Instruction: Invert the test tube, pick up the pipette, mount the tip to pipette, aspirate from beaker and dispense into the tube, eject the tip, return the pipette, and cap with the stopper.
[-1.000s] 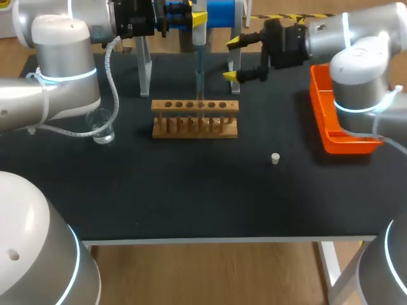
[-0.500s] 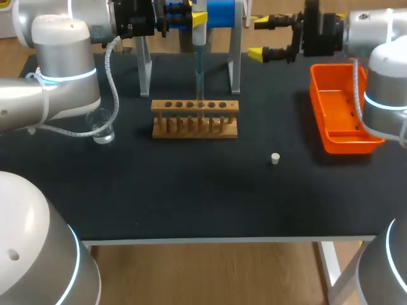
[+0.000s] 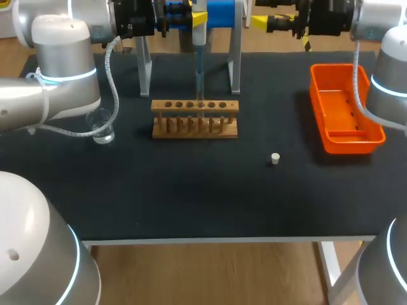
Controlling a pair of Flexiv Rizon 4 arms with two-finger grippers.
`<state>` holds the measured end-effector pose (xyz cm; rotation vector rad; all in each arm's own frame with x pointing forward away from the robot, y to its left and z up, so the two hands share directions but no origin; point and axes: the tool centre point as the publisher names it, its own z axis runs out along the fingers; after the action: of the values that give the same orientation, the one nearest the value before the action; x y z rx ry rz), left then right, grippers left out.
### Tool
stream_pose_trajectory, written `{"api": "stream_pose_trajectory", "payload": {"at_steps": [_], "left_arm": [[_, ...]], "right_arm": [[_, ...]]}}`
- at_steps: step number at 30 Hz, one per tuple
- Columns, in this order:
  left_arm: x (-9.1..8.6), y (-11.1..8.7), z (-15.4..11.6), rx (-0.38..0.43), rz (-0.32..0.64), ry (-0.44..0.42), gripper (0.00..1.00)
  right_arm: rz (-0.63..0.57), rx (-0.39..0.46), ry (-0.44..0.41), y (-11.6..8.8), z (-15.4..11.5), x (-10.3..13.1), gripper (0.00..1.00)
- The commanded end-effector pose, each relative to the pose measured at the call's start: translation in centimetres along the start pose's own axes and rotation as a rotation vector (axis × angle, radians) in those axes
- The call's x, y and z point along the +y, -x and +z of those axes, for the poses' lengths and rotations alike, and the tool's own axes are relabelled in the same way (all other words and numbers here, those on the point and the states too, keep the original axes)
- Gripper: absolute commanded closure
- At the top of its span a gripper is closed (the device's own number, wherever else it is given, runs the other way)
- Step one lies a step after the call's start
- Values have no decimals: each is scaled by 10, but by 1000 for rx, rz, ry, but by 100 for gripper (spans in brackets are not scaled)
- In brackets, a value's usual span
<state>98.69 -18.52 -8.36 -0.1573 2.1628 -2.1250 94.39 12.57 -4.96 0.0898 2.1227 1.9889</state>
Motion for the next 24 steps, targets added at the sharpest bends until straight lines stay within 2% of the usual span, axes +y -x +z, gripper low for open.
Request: {"api": "stream_pose_trajectory", "payload": {"at_steps": [1,7,15,24], "left_arm": [[0,1,1,1,1,0,100],[0,1,1,1,1,0,100],[0,1,1,1,1,0,100],[0,1,1,1,1,0,100]], "right_arm": [[-3,7,11,5,6,15,100],[11,25,29,6,16,31,100],[91,65,51,11,35,45,100],[93,81,62,14,63,65,100]]}}
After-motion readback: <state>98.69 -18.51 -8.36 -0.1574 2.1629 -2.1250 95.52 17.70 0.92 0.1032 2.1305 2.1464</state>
